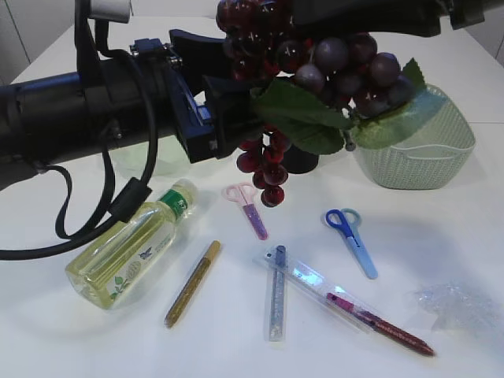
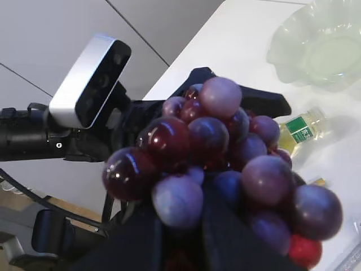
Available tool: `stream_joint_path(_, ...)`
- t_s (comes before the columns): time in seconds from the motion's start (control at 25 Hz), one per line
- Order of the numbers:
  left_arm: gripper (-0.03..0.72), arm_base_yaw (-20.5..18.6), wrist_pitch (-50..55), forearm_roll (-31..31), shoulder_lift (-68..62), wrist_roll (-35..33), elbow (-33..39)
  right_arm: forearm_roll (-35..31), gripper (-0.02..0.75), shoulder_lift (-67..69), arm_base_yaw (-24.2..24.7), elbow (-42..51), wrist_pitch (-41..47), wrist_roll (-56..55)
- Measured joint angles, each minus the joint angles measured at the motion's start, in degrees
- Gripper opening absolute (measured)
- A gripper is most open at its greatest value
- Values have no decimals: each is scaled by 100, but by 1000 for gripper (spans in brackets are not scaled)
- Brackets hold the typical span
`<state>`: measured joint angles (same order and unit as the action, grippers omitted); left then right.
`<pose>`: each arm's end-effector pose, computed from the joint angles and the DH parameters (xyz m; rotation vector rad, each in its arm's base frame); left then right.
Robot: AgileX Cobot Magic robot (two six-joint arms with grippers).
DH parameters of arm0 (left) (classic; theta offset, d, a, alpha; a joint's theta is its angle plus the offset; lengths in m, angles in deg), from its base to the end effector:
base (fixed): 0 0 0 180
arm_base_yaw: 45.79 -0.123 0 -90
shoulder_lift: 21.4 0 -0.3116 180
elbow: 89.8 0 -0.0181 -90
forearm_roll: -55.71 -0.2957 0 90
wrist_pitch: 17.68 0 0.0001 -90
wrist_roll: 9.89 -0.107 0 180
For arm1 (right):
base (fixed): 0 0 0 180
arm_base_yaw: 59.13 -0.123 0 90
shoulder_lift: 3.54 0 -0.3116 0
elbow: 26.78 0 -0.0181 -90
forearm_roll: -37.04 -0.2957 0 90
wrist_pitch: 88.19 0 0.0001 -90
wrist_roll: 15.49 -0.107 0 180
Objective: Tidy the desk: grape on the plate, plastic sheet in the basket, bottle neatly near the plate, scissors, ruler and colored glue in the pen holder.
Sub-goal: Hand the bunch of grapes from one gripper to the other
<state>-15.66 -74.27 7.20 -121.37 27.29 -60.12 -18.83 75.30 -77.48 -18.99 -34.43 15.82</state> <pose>0.2919 -0.2467 0.2630 0.8727 1.3156 -0.9854 0.2620 0.1622 0.4195 -0.5931 2.1001 1.0699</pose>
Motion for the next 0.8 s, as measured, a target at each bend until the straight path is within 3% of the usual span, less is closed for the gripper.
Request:
stream_joint_path(0.2,634,0,48,0,-102,0,-161,-22,100,0,0,0,126,10)
stream_joint_path(0.44,545,0,77,0,-132,0,-208,-43,101,0,0,0,260,53)
stream_joint_path(0.64,417,13,77,0,-132,-3,-208,-43,102,0,0,0,269,69)
stream_joint_path(0.8,261,13,77,0,-132,-3,-208,-21,104,0,0,0,269,81)
